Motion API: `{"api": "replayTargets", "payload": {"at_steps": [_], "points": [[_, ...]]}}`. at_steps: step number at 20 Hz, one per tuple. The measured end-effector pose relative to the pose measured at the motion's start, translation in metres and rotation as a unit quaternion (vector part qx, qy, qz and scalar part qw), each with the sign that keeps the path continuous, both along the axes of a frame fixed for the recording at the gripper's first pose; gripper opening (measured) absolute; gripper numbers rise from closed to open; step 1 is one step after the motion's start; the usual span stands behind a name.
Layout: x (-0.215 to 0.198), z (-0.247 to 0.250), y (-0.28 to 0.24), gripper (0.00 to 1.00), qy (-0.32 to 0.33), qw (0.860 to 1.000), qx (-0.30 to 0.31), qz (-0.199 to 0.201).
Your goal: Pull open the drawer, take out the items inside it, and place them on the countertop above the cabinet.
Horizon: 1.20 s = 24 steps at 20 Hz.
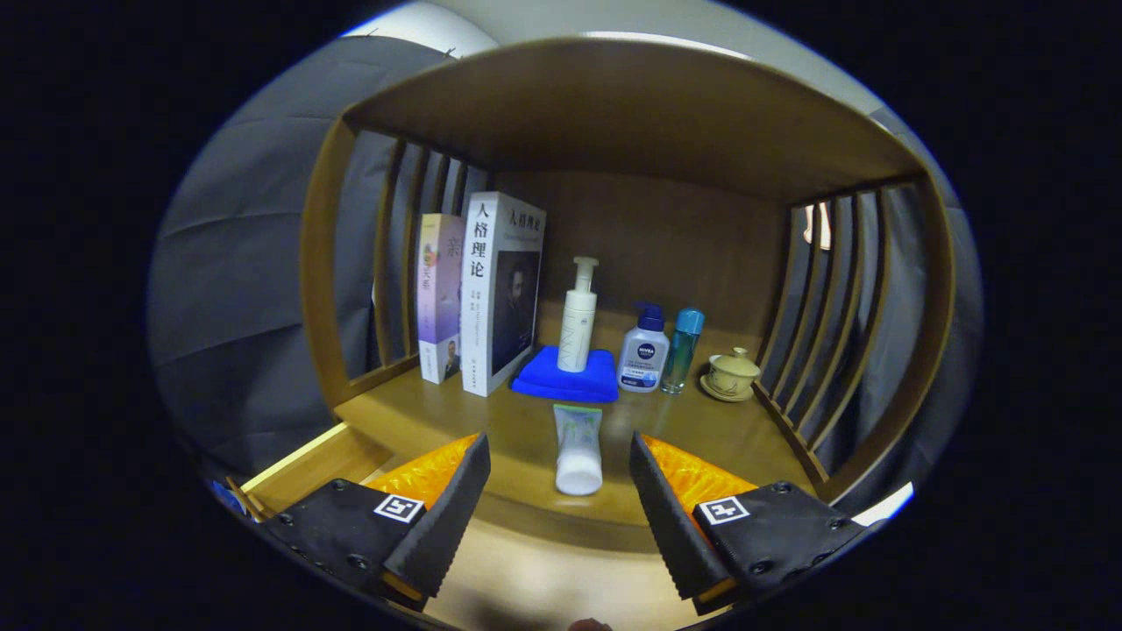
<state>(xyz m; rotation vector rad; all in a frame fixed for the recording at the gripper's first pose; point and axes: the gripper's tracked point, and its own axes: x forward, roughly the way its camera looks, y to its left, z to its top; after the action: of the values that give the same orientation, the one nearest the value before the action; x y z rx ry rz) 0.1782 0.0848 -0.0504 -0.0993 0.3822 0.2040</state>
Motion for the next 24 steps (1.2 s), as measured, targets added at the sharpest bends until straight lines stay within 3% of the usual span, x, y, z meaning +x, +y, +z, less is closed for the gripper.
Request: {"api": "replayTargets", "payload": {"at_steps": [10,19,24], "points": [[-0.123,-0.006,0.008,0.98,-0.054,0.996,0.059,-0.033],[-0.197,-0.026,-0.002,0.98,-0.125,0.988,0.071,-0.061],[-0.226,-0.062,0.006,0.98,-0.112,0.990,0.063,-0.051]]}}
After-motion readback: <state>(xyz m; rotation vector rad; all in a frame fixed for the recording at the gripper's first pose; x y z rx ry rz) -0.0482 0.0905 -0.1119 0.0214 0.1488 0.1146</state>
